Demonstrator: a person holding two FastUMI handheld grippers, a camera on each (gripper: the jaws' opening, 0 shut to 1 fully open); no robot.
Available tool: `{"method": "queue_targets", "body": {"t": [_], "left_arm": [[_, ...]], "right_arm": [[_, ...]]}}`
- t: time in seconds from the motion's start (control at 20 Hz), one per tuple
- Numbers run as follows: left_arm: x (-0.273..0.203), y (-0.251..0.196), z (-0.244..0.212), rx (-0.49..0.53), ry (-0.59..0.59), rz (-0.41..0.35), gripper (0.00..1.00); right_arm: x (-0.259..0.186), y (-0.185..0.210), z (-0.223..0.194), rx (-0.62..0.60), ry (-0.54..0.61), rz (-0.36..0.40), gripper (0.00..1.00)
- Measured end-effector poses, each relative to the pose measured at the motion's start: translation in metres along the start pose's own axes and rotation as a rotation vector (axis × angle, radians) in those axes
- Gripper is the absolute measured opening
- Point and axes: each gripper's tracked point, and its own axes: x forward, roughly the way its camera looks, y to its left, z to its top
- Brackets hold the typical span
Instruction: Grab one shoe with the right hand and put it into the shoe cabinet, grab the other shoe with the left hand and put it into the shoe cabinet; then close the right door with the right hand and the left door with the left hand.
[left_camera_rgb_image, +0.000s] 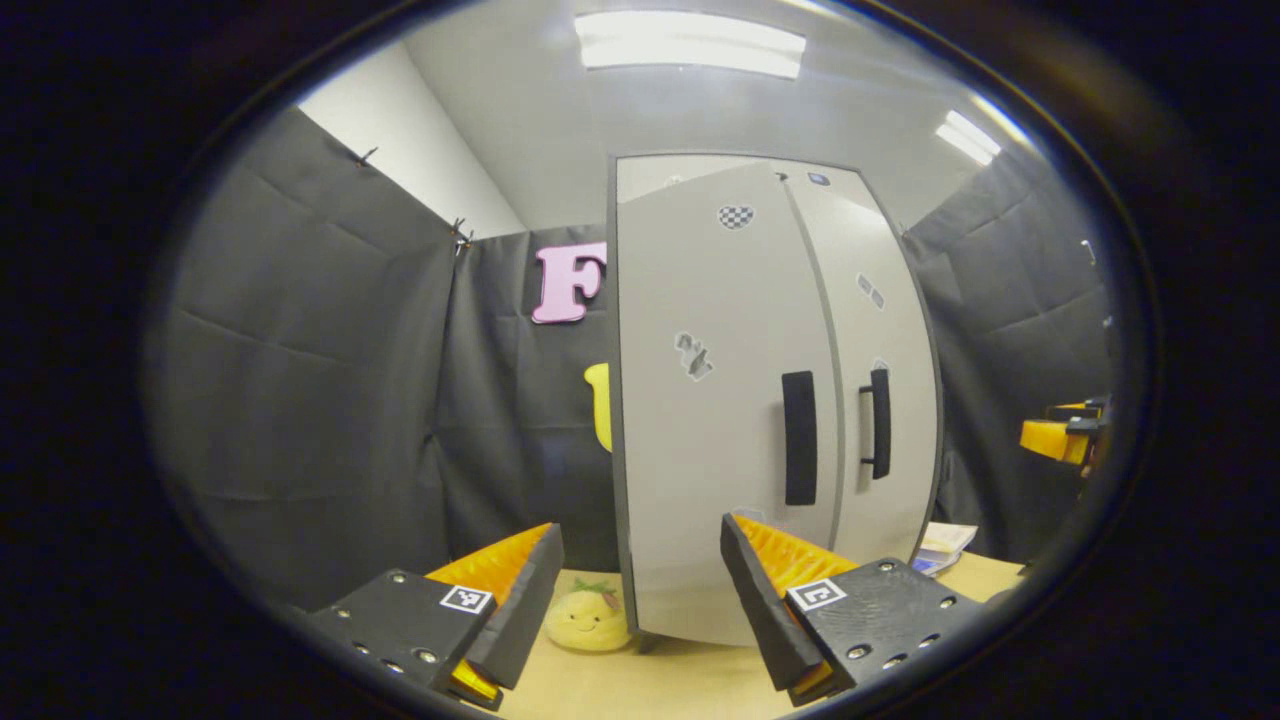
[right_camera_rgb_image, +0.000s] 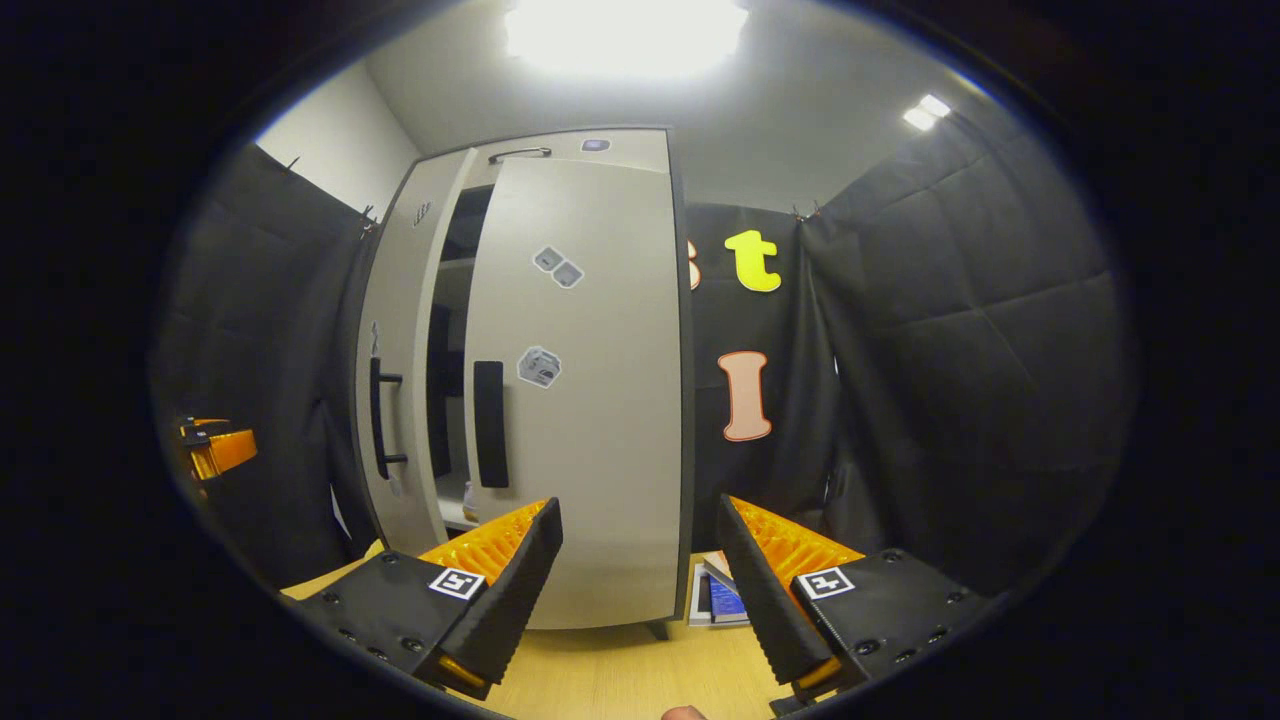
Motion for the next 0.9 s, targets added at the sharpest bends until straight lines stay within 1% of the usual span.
{"method": "queue_targets", "body": {"t": [0.2, 0.45, 0.9], "left_arm": [[-0.030, 0.003, -0.013, 0.013, 0.022, -0.004, 0.92], [-0.057, 0.011, -0.013, 0.027, 0.016, -0.003, 0.92], [-0.078, 0.024, -0.014, 0.040, 0.007, 0.002, 0.91]], "right_arm": [[-0.022, 0.015, -0.003, 0.000, -0.002, 0.022, 0.98], [-0.052, 0.027, -0.003, 0.021, -0.035, 0.037, 0.98], [-0.071, 0.031, -0.014, 0.019, -0.034, 0.029, 0.97]]}}
